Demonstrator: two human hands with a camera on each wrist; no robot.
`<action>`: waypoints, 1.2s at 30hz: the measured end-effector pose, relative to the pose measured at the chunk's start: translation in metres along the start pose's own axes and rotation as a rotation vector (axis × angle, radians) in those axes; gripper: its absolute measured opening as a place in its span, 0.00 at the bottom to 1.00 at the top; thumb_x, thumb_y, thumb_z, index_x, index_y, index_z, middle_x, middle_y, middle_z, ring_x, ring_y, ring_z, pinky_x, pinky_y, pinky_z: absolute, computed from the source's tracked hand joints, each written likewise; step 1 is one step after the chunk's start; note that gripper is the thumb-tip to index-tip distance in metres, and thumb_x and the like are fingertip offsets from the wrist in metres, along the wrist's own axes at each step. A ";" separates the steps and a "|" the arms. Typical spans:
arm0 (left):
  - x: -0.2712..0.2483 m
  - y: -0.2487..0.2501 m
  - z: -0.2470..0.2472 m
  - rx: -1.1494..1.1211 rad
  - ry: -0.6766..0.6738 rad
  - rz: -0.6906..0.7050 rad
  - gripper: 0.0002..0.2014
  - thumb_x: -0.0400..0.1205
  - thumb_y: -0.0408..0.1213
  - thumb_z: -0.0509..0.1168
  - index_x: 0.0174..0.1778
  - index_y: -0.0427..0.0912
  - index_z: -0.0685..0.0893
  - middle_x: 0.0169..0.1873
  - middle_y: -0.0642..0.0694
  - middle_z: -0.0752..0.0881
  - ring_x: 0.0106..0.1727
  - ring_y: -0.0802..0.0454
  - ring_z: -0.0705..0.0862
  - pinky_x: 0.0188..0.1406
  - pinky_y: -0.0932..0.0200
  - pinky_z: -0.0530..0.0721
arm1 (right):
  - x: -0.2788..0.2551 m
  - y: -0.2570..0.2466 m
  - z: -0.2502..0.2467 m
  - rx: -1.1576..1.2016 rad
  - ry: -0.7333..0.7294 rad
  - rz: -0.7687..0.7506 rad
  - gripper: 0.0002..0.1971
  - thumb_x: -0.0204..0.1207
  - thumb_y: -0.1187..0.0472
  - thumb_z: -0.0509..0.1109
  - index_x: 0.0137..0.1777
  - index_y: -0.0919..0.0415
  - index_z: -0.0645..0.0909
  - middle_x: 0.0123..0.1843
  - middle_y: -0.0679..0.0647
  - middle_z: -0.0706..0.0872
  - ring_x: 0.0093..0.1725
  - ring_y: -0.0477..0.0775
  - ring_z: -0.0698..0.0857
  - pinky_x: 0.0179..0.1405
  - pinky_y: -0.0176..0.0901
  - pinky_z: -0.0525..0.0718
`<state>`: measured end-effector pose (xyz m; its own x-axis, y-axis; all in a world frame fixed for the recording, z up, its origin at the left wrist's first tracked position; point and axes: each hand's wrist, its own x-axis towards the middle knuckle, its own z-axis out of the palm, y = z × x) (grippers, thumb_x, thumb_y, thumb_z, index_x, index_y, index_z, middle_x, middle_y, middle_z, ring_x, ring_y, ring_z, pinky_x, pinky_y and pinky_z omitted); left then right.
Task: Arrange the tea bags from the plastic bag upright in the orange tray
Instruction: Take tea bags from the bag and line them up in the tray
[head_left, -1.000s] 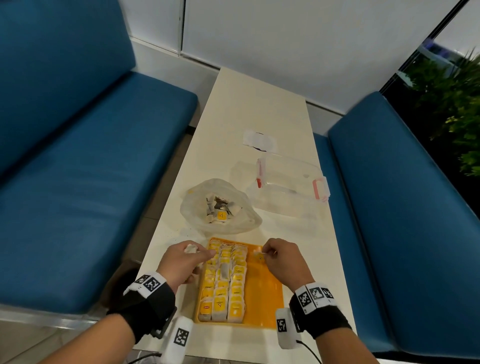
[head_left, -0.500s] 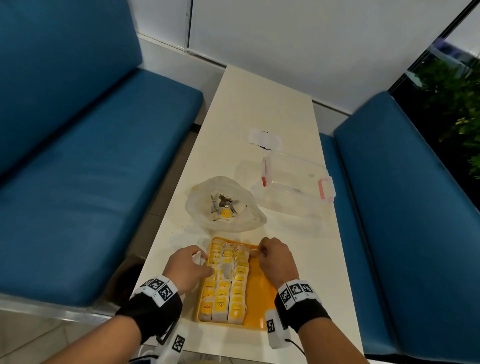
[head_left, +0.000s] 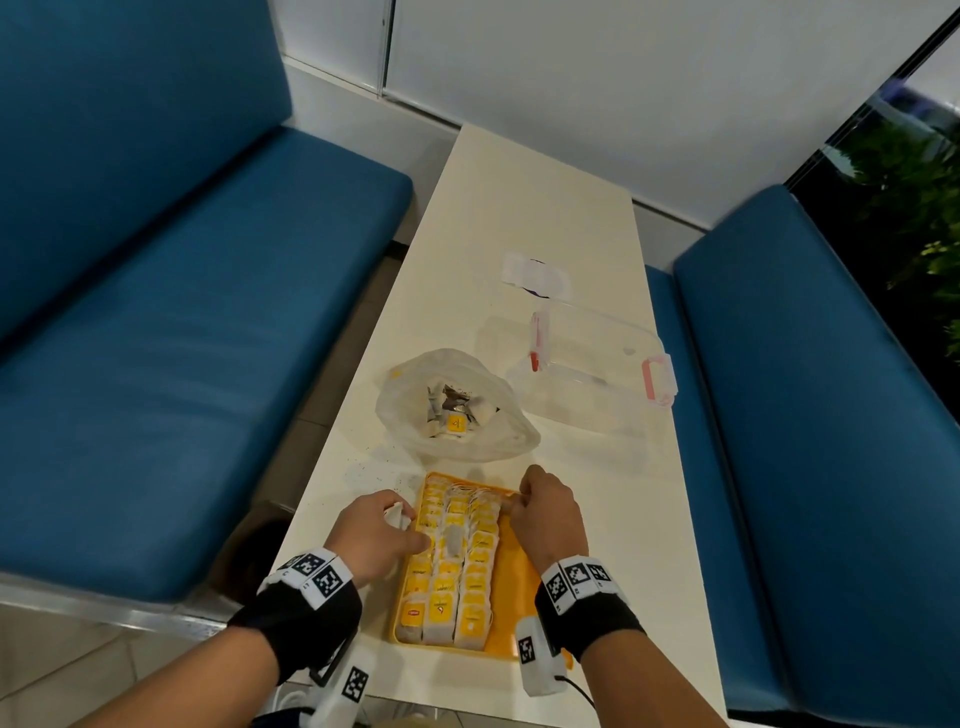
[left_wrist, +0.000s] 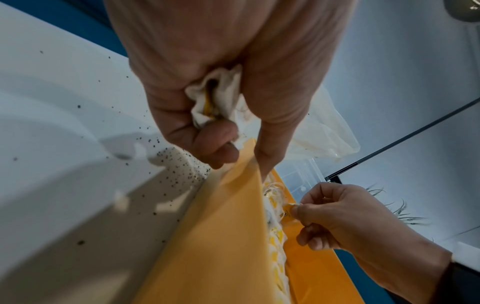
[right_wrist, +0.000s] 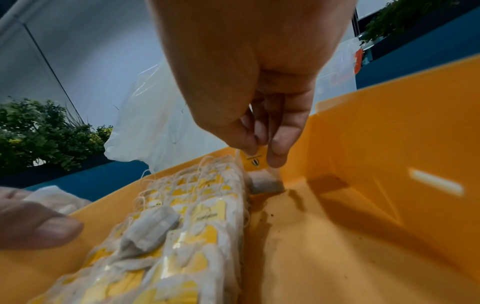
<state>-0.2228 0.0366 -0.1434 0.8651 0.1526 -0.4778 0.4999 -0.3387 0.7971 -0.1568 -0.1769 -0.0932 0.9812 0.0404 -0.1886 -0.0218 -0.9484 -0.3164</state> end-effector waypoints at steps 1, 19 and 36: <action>0.000 -0.001 0.000 -0.010 -0.002 -0.002 0.16 0.65 0.41 0.84 0.44 0.48 0.87 0.45 0.50 0.89 0.47 0.51 0.87 0.46 0.55 0.87 | 0.000 0.000 0.000 0.005 -0.001 0.001 0.02 0.77 0.63 0.64 0.48 0.61 0.75 0.47 0.57 0.82 0.46 0.59 0.82 0.44 0.50 0.82; 0.003 -0.008 0.001 -0.084 -0.020 -0.026 0.17 0.62 0.46 0.85 0.41 0.48 0.88 0.37 0.48 0.90 0.38 0.48 0.87 0.36 0.55 0.84 | -0.038 -0.030 0.024 -0.213 -0.308 -0.333 0.18 0.75 0.49 0.72 0.64 0.47 0.80 0.61 0.48 0.81 0.60 0.55 0.84 0.52 0.50 0.84; -0.006 0.003 -0.014 -0.166 -0.024 0.005 0.20 0.68 0.55 0.83 0.41 0.44 0.87 0.33 0.48 0.89 0.32 0.53 0.86 0.29 0.60 0.78 | -0.036 -0.032 0.003 0.177 -0.126 -0.229 0.08 0.77 0.62 0.71 0.51 0.51 0.88 0.49 0.45 0.90 0.45 0.42 0.86 0.48 0.35 0.85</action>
<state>-0.2257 0.0475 -0.1336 0.8676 0.1278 -0.4806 0.4969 -0.1814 0.8487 -0.1919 -0.1474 -0.0790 0.9333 0.2954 -0.2039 0.1529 -0.8412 -0.5186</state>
